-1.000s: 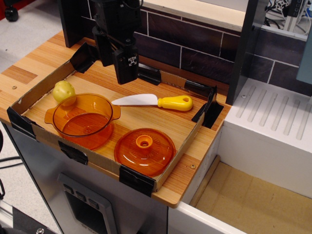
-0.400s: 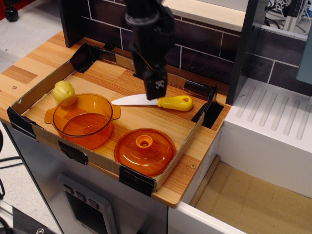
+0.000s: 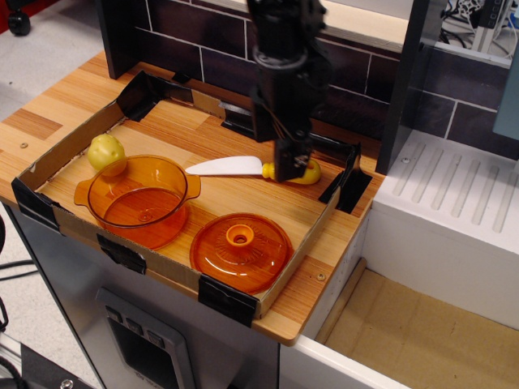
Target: Put knife in pot
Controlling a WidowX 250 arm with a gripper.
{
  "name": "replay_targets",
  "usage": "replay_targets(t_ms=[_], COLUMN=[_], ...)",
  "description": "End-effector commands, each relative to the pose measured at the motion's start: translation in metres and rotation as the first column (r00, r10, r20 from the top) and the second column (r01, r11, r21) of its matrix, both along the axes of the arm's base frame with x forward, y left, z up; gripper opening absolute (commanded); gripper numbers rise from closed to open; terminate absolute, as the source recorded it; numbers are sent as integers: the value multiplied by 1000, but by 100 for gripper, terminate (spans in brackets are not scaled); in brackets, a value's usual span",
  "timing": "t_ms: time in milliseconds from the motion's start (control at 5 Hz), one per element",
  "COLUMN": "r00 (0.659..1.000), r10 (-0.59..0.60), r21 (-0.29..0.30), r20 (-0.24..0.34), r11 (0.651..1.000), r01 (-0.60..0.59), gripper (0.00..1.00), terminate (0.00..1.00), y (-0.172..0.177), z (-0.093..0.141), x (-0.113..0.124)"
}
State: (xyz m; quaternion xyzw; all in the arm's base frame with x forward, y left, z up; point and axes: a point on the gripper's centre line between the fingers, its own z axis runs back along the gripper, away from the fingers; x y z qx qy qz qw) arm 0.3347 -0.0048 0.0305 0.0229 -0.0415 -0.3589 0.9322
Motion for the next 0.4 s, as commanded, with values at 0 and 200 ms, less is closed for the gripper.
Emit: replay_targets(t_ms=[0,200], r00=[1000,1000], r10=[4,1], r21=[23,30], r20=[21,0], r11=[1000,1000], r01=[-5,-1], gripper=[100,100], terminate=[0,0], y=[-8,-10], z=[-5,-13], x=[13,14])
